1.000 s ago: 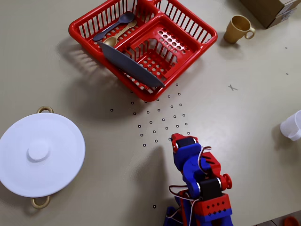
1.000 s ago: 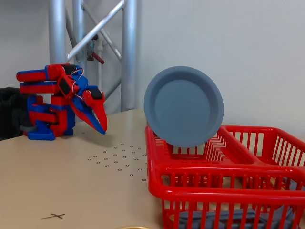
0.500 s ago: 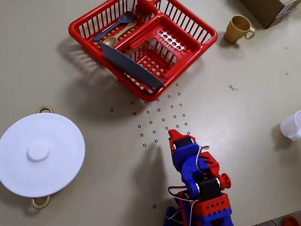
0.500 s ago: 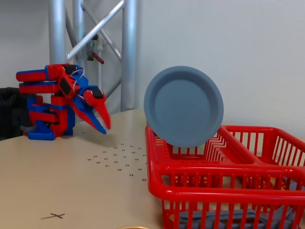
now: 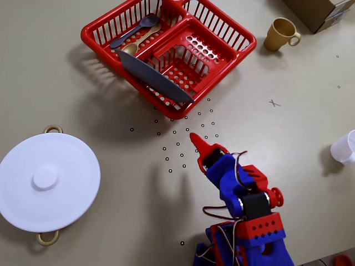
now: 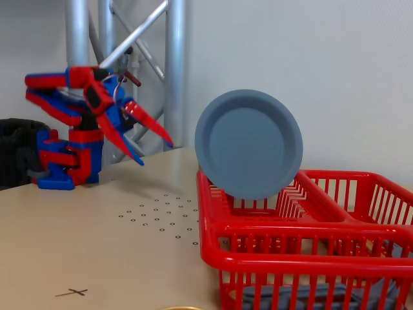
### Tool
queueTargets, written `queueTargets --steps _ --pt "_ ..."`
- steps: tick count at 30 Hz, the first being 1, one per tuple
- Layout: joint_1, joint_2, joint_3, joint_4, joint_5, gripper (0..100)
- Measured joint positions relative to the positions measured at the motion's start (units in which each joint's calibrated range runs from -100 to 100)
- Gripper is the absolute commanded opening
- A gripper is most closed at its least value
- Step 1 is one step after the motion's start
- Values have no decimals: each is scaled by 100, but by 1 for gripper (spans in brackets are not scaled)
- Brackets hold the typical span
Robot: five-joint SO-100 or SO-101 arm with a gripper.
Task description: Grasp the plate, place it on the cross drawn on the table.
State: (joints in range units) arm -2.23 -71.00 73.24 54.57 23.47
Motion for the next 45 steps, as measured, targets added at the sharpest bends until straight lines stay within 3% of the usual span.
queueTargets --steps 6,10,18,45 --pt "-9 1078 -1582 232 1402 28" --pt "-9 1560 -2468 240 1919 28" --pt "-127 2312 -3580 240 2227 26" --pt "-73 4265 -4720 -184 3165 25"
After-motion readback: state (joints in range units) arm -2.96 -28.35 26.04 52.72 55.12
